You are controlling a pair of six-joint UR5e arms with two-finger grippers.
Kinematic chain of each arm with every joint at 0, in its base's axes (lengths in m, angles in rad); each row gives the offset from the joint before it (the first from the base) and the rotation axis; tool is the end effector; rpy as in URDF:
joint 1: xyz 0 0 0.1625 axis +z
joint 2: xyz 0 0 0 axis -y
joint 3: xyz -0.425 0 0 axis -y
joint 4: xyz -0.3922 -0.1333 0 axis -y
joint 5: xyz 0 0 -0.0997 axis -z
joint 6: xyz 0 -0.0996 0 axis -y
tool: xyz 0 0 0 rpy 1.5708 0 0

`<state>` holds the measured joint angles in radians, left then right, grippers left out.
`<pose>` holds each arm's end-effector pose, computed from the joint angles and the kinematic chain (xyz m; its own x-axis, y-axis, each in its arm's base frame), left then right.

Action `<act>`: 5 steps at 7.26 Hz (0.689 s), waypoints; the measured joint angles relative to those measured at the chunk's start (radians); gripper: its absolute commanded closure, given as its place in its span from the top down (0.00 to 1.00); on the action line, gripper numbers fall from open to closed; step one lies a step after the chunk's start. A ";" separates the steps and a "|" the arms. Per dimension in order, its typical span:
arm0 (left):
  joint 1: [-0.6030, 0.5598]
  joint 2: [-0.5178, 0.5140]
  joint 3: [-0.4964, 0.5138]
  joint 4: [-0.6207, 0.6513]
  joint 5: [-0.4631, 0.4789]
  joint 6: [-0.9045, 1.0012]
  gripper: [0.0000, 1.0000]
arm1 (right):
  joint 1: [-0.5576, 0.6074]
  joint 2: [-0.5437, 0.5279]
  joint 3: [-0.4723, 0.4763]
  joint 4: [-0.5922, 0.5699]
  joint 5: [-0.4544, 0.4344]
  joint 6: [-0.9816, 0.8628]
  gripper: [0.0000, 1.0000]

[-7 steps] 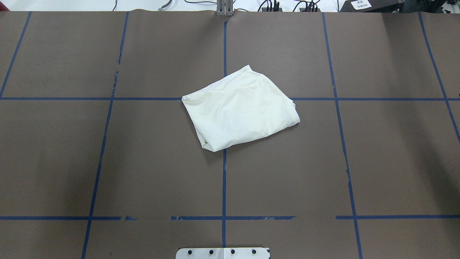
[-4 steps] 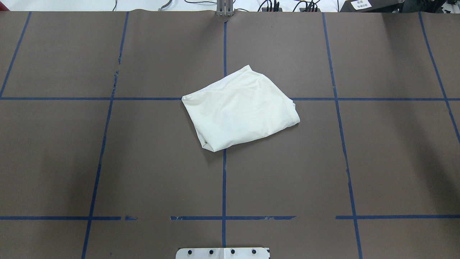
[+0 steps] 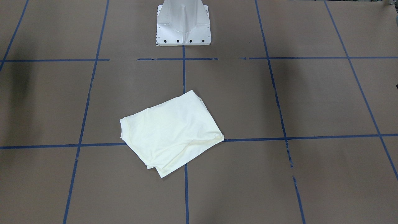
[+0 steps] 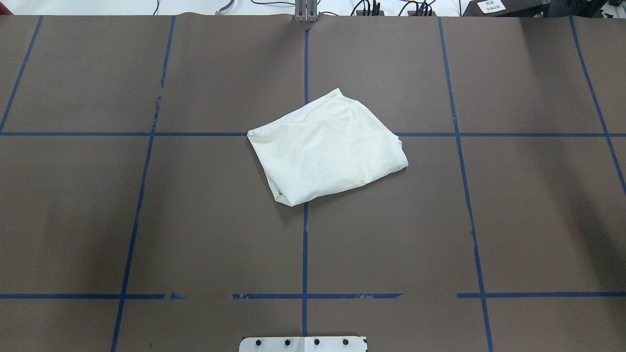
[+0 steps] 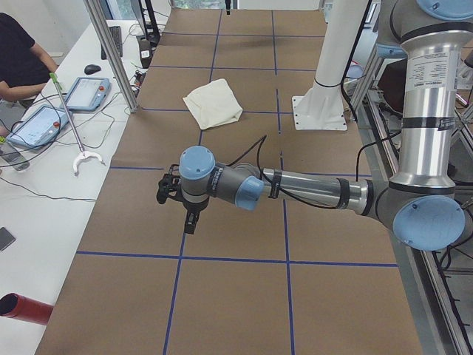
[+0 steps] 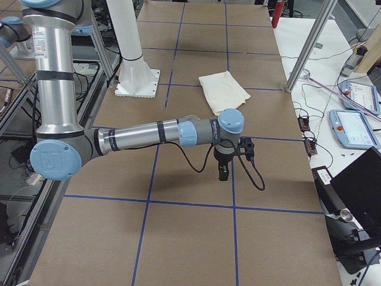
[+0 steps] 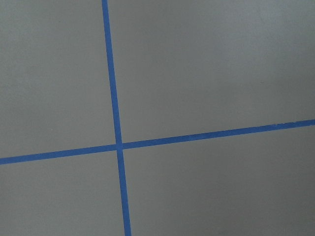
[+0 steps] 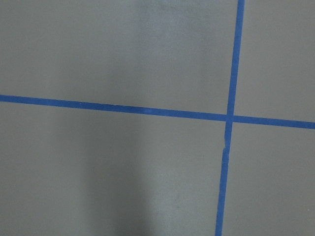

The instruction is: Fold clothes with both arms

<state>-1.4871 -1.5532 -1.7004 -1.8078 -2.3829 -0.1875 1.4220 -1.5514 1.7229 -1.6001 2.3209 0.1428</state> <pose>-0.0191 -0.5027 0.5739 0.6678 0.1249 -0.7338 0.0467 0.9768 0.2089 -0.0100 -0.5078 0.5785 0.7229 -0.0626 0.6881 0.0443 0.9980 0.0442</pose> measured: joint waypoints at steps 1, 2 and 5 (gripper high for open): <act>-0.001 0.001 -0.004 0.001 0.001 0.000 1.00 | 0.000 -0.001 -0.003 0.000 -0.001 0.003 1.00; -0.002 0.005 -0.008 0.001 0.001 0.001 1.00 | 0.000 -0.001 -0.002 0.000 -0.001 0.004 1.00; -0.002 0.010 -0.016 0.001 0.002 0.006 1.00 | 0.000 0.000 0.000 0.000 0.001 0.005 1.00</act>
<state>-1.4894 -1.5431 -1.7161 -1.8065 -2.3806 -0.1818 1.4220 -1.5511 1.7227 -1.5999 2.3218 0.1482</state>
